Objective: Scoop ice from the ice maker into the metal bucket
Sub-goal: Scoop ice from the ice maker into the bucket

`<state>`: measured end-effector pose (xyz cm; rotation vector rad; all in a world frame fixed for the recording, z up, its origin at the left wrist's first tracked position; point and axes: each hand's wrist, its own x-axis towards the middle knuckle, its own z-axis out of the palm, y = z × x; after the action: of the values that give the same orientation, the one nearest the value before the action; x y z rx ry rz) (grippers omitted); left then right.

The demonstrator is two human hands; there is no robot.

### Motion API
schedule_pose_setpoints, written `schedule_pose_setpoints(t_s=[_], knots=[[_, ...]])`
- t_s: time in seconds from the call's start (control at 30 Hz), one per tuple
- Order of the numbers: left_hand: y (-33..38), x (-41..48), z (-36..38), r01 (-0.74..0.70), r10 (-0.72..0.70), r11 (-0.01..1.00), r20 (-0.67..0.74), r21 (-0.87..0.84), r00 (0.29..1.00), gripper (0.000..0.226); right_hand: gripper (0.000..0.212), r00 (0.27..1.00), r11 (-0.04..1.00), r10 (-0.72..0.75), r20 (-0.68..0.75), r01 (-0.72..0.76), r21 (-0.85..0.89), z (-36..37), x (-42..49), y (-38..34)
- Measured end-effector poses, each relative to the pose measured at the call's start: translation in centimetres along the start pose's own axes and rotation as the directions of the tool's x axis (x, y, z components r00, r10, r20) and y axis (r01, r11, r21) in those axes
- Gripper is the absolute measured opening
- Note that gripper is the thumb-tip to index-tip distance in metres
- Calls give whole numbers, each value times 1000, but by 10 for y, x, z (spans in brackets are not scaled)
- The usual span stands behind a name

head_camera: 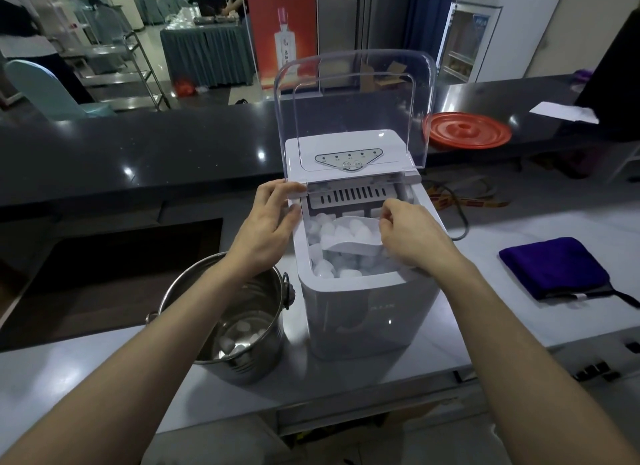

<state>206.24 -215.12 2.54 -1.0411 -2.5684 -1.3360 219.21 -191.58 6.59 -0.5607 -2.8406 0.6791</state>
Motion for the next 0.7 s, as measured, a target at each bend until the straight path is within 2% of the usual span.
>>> schedule_pose_setpoints(t_s=[0.23, 0.37, 0.7], knots=[[-16, -4, -15, 9, -9, 1000, -18, -13, 1000, 25, 14, 998, 999, 46, -33, -46, 14, -12, -5, -5], [-21, -7, -30, 32, -32, 997, -5, -76, 999, 22, 15, 996, 998, 67, -54, -66, 24, -20, -10, -14], [-50, -9, -87, 34, -32, 997, 32, -64, 999, 18, 16, 986, 991, 76, -149, -57, 124, -24, -29, -70]])
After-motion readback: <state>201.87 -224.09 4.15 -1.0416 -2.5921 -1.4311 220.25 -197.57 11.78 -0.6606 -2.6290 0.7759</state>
